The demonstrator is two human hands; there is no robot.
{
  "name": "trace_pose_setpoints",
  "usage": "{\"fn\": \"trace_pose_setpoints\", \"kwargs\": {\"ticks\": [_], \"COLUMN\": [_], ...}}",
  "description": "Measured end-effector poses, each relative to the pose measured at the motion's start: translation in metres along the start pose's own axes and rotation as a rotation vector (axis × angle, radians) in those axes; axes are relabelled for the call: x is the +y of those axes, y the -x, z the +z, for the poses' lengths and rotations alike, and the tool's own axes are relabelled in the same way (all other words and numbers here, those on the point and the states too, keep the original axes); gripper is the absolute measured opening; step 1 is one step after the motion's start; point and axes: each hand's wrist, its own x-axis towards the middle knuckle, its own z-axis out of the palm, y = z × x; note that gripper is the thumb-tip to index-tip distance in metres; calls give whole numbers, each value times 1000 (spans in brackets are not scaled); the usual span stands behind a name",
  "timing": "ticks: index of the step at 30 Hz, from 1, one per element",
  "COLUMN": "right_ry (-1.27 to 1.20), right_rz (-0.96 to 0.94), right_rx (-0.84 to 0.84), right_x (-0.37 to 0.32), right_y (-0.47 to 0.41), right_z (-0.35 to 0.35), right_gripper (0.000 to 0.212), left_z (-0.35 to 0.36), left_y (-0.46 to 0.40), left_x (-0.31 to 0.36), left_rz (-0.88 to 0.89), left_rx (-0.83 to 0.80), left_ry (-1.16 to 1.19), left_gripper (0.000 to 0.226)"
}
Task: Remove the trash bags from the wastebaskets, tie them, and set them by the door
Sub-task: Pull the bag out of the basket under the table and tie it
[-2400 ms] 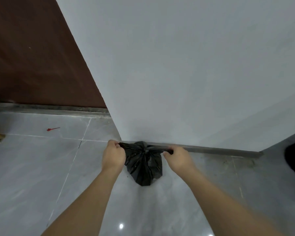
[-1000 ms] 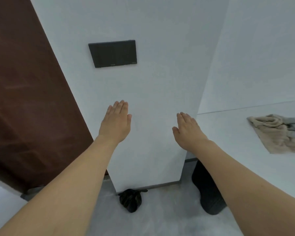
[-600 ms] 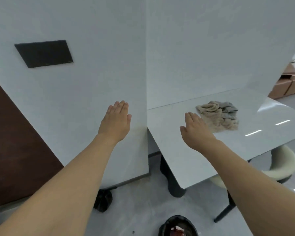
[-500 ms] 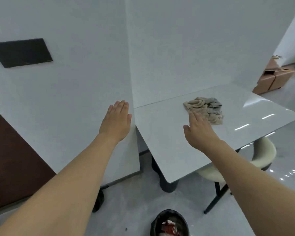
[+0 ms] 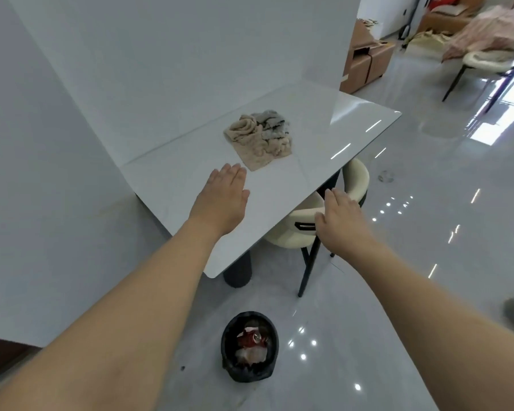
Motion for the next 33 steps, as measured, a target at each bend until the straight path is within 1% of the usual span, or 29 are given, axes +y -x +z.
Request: {"fn": "trace_pose_setpoints", "kwargs": {"ticks": [1,4,6,8,10,14,15,18,21,23,26,28,31,33], "right_ry": [-7,-24,-40,-42,-71,-139,-149,-172,-174,-165,-142,-169,-241,-272], "right_rz": [-7,-25,-55,-83,-101,-133,-132,-120,-84,-72,-90,-87,-68,-66], "right_rx": [-3,-30,-55,-76,-133,-260,-289,-366,-445,-483,-509,-523,-508,-482], "right_x": [12,41,56,66,69,71,72,79,89,97,110,119,127,131], "right_y": [1,-1,-5,-10,-12,-9,-7,0,8,13,18,19,14,8], "right_z": [4,13,23,37,55,118,141,227,328,399,508,575,654,689], "right_gripper": [48,54,53,47,39,24,24,36,40,41,42,42,45,47], "left_z": [8,29,42,59,82,152,175,260,363,436,545,609,683,714], "left_y": [-2,-9,-11,-8,-2,21,30,61,98,121,148,161,171,172], "left_x": [12,42,57,66,70,65,63,58,45,33,12,-1,-24,-39], "left_rz": [11,-10,-21,-35,-60,-80,-75,-66,-111,-151,-216,-252,-285,-343], "left_rx": [-20,-63,-73,-67,-84,-97,-99,-126,-203,-222,-227,-248,-215,-162], "left_ry": [-5,16,31,53,83,124,129,120,144,163,155,139,141,172], "left_gripper": [55,54,54,54,54,53,53,54,53,54,55,58,58,58]}}
